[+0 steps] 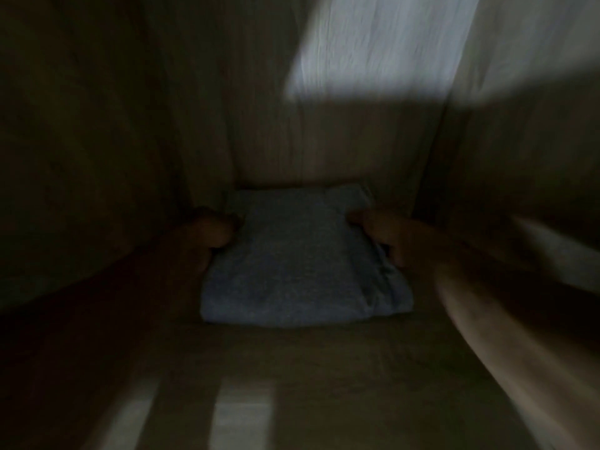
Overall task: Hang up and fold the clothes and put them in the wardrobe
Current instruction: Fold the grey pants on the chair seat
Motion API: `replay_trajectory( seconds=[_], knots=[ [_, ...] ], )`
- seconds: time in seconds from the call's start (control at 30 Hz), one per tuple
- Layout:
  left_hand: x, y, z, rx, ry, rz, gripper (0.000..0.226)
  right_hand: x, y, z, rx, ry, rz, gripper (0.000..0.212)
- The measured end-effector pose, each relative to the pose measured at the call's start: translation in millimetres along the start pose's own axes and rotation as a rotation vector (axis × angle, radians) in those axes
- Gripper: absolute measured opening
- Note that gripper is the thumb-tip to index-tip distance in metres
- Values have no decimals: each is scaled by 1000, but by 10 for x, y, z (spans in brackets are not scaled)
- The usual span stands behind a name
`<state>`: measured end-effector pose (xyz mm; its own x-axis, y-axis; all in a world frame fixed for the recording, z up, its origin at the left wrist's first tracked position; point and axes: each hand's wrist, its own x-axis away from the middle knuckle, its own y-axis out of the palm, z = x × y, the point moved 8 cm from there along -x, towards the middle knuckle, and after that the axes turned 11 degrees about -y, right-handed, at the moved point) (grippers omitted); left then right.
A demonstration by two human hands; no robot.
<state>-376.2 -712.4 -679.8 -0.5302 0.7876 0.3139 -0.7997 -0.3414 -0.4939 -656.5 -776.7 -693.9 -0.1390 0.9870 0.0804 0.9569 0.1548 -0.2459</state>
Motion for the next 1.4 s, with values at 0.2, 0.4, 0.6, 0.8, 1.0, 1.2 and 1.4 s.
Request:
replay_trajectory(
  seconds=[0.2,0.4,0.6,0.8,1.0,1.2,1.4],
  knots=[
    [-282,74,-43,-209,8,112,55,-144,-133,-36,530,-178,221,39],
    [168,268,437,-563,590,357,75,79,558,-540,881,-582,116,63],
    [274,767,185,-834,643,171,85,-2,766,47,904,-328,-115,59],
    [109,801,88,-794,569,147,54,-52,754,129,894,-304,-114,59],
    [354,583,124,-882,510,245,62,261,605,-88,943,-396,-40,60],
    [1009,278,-60,-765,439,235,53,1066,501,-336,911,-408,31,54],
    [2385,-344,-127,-725,504,249,42,2350,424,-844,940,-391,0,58]
  ],
)
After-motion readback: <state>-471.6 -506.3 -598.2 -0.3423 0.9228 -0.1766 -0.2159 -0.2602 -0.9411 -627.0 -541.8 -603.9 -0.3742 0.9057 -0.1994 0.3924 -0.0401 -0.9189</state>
